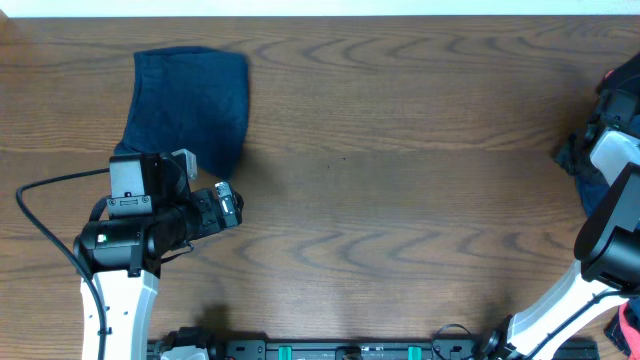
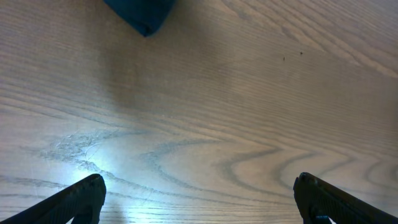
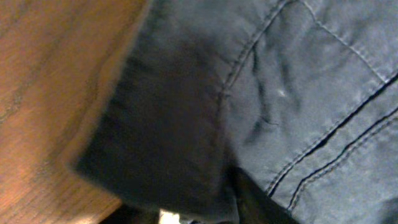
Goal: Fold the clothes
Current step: 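Reach the right gripper to the navy shorts at the right edge and grasp, then drag the navy shorts with the right gripper leftward onto the table center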
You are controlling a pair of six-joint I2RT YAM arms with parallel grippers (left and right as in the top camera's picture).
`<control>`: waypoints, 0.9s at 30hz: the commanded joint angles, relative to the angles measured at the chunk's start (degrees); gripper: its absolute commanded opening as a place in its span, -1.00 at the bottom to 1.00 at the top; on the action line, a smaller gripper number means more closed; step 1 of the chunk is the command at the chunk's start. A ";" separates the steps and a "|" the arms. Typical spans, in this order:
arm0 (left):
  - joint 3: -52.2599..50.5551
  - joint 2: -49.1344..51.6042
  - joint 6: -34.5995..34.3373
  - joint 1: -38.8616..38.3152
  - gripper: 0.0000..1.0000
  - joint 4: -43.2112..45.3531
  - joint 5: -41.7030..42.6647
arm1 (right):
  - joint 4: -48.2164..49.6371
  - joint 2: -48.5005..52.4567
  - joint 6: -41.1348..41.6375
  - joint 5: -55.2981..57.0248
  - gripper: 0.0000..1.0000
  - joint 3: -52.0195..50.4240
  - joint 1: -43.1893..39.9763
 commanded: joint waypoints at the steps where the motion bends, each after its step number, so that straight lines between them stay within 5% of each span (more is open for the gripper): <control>1: 1.27 -0.46 -0.79 -0.28 0.96 -0.31 0.92 | -0.85 1.44 0.22 2.62 -0.59 0.33 -0.20; 5: 1.27 -0.46 -0.79 -0.28 0.96 -0.31 0.92 | -1.92 -1.38 0.24 -0.28 -0.98 2.05 -0.20; 15: 1.27 -0.46 -0.81 -0.28 0.96 -0.31 1.49 | -2.12 -21.84 2.10 -13.88 -0.98 5.62 2.99; 21: 1.27 -0.46 -0.79 -0.28 0.96 0.20 2.69 | -2.05 -31.50 4.35 -15.17 -0.98 5.62 15.43; 27: 1.27 -1.20 -0.76 -0.26 0.96 1.51 2.62 | -2.49 -29.27 5.20 -15.15 -0.98 5.49 33.07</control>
